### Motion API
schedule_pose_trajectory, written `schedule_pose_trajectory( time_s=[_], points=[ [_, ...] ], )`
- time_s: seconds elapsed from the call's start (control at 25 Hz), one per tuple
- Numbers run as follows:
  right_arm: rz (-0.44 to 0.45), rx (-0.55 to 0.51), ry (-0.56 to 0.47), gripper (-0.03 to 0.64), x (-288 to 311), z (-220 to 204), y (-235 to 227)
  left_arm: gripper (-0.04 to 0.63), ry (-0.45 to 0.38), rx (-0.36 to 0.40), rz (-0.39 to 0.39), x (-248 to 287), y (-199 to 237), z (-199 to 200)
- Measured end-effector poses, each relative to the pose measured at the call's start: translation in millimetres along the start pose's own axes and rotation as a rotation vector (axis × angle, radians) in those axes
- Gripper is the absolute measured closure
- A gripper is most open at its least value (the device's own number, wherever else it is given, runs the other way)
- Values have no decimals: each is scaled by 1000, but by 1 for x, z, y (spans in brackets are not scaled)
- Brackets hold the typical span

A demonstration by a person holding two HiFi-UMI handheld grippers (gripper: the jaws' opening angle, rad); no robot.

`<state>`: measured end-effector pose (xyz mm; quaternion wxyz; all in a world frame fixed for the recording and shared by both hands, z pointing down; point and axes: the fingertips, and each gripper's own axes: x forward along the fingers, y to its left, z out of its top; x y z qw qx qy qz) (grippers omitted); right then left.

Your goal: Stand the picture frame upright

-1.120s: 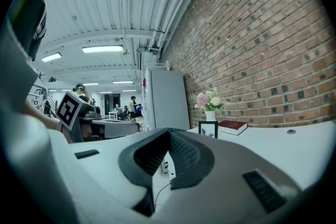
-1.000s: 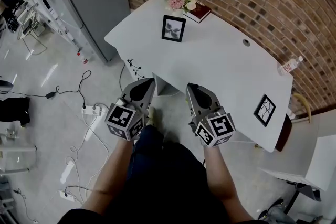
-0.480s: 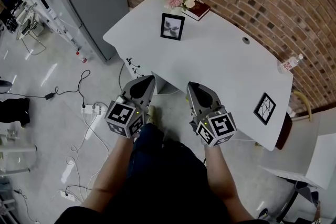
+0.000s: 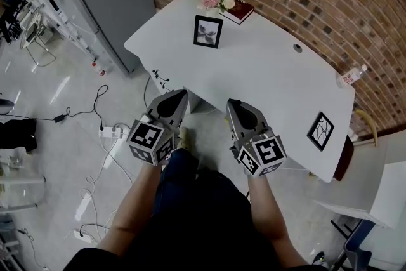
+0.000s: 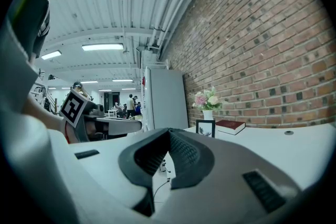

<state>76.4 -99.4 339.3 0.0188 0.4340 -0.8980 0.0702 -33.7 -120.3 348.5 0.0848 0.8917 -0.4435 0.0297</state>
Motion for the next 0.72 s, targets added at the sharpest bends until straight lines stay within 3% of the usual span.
schedule_pose_trajectory(
  time_s=[0.72],
  points=[
    [1, 12, 3, 614, 11, -5, -10, 595, 24, -1, 5, 10, 11, -7]
  ],
)
